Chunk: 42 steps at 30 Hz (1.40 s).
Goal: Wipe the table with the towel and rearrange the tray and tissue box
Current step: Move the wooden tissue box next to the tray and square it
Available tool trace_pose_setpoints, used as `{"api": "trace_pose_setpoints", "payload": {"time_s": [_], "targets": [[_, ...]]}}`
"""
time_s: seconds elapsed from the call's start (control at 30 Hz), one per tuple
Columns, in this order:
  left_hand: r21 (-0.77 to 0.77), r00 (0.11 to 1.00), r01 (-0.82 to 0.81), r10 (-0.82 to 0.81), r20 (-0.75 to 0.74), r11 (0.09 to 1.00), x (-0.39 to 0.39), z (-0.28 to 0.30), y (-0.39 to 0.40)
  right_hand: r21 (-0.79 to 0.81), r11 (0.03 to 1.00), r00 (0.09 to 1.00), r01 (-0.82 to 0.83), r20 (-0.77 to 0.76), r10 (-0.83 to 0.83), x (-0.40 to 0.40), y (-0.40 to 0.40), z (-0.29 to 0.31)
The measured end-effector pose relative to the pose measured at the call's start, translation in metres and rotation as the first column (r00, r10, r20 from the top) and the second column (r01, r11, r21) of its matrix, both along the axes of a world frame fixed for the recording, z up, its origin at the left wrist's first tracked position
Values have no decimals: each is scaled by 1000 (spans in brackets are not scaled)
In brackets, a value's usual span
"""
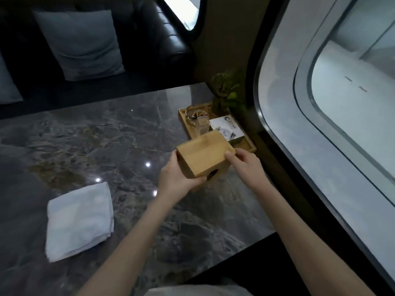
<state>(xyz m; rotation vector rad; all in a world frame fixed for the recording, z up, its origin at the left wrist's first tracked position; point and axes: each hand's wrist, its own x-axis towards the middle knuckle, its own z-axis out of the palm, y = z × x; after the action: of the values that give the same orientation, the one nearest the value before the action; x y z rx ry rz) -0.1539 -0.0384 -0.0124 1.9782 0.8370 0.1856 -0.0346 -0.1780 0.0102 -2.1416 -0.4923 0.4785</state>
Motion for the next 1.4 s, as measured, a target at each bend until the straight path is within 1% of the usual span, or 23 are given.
{"api": "trace_pose_setpoints", "payload": {"time_s": [0.13,0.27,0.4,0.5,0.77,0.93,1.03,1.23,1.3,1.37,1.4], "targets": [[-3,999,51,-51,-15,999,15,-6,-27,17,998,998,64,-29,-63,6,-33,-3],[-23,995,93,-94,-37,995,27,-14,-49,21,991,987,133,-91,-131,11,-58,-10],[-62,989,132,-136,-65,989,36,-24,-65,-4,989,982,151,-114,-150,15,-77,-19],[-55,986,148,-152,-65,987,42,-30,-75,-16,986,977,166,-133,-167,20,-88,-24],[-63,988,145,-147,-39,987,59,-45,-94,-30,983,972,183,-141,-186,36,-104,-35],[-52,991,133,-133,-6,990,67,-51,-103,-23,987,974,161,-159,-163,45,-109,-39],[-46,990,138,-139,-15,989,68,-57,-102,-14,988,972,153,-180,-153,46,-111,-43],[-50,989,150,-150,17,987,66,-59,-103,22,986,972,166,-173,-160,44,-111,-53],[-55,985,170,-169,17,984,65,-59,-103,9,987,972,159,-177,-155,45,-112,-56],[-65,981,192,-191,19,979,64,-60,-102,39,981,956,190,-237,-176,45,-113,-57],[-70,980,201,-200,21,977,64,-60,-102,94,970,936,224,-297,-187,44,-114,-57]]}}
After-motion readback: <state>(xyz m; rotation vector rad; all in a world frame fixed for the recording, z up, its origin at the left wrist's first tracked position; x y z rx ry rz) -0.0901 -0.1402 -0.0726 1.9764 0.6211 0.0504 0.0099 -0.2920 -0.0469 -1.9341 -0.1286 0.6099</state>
